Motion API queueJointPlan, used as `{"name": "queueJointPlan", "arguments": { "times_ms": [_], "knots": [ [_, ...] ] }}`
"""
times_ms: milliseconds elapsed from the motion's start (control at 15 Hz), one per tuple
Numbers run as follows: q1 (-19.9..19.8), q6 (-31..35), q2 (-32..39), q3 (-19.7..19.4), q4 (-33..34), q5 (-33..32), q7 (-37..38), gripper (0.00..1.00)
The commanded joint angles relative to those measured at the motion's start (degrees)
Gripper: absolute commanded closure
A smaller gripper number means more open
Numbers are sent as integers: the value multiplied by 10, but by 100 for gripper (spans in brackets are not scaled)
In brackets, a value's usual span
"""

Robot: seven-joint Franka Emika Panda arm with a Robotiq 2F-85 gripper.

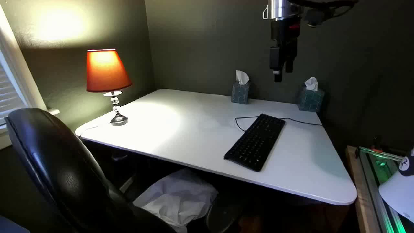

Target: Press a button on the keyboard

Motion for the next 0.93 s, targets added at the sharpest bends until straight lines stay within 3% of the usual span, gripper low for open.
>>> {"name": "queueJointPlan", "arguments": {
  "times_ms": [0, 400, 867],
  "knots": [
    [7, -1, 0, -6, 1, -3, 2, 0],
    [9, 0, 9, -9, 0, 5, -6, 0],
    [19, 11, 135, -33, -4, 73, -41, 0]
  ]
}}
